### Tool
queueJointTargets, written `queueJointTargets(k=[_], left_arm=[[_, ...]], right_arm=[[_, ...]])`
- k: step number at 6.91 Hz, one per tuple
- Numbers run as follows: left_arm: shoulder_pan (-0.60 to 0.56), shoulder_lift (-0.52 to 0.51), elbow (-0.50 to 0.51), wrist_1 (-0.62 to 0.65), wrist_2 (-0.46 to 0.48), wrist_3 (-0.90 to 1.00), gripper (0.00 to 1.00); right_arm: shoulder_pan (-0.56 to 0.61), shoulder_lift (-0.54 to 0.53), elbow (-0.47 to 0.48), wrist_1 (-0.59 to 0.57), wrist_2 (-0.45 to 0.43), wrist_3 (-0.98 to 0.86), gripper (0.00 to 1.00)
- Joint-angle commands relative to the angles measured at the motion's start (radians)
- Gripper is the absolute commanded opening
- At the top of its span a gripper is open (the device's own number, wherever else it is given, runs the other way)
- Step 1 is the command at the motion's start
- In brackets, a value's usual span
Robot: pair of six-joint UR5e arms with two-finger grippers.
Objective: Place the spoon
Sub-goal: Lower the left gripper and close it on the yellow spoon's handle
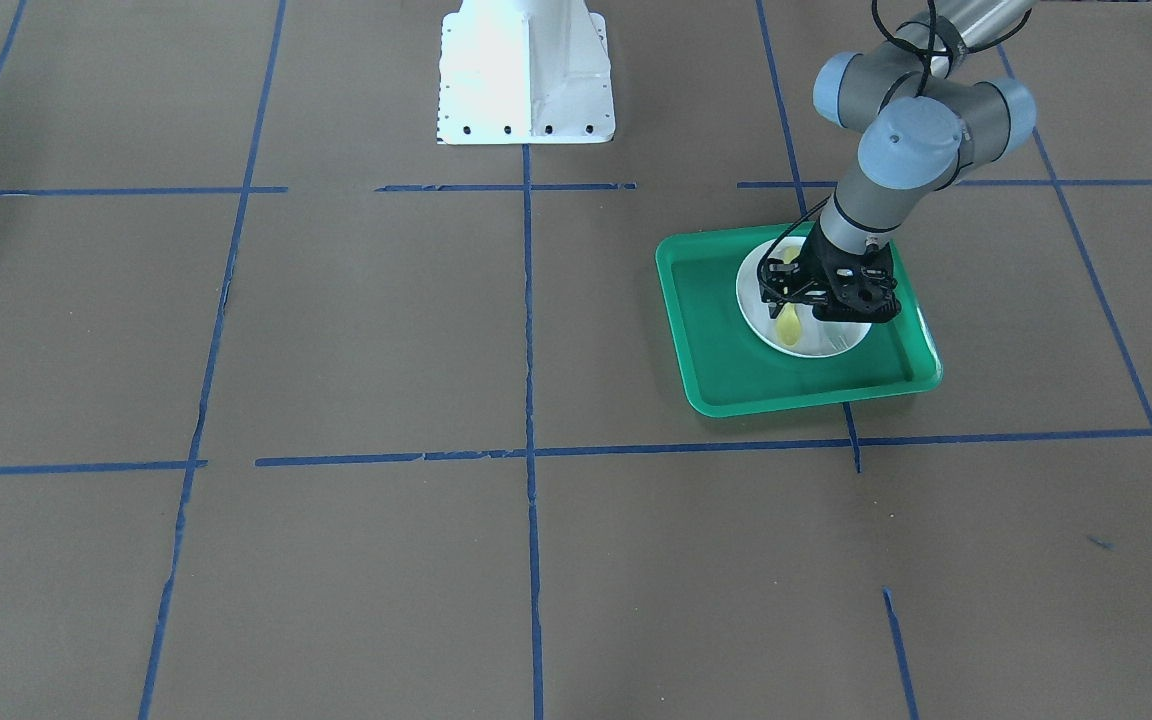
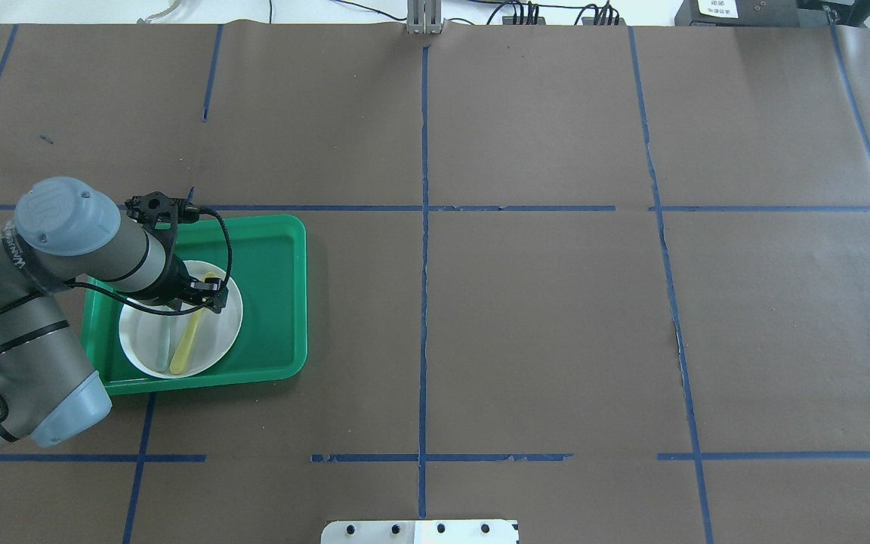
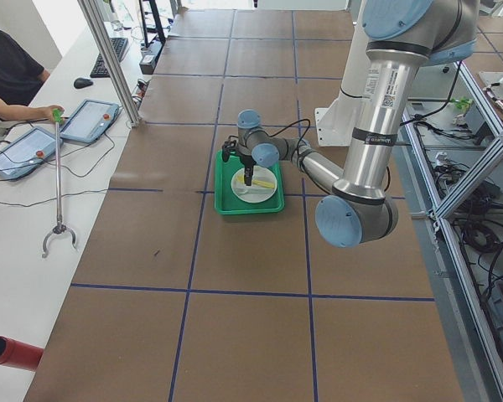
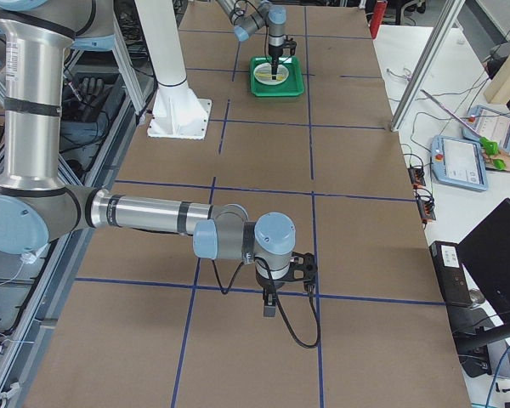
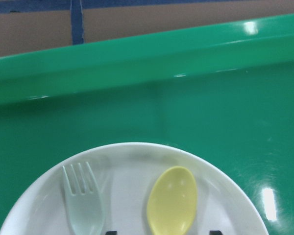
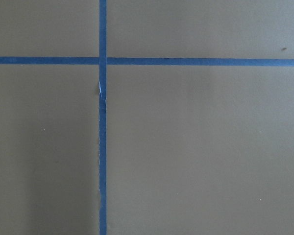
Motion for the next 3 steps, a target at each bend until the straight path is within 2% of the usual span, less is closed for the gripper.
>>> queueJointTargets(k=[1,3], left_arm=[[0.006,0.000,0.002,0.000,-0.026,0.001,0.63],[0.007,0.000,0.009,0.000,-0.029,0.003,0.60]], right_arm=[[0.000,0.000,0.000,-0.001,0.000,-0.002,1.00],[0.000,0.000,0.000,-0.001,0.000,0.000,1.00]])
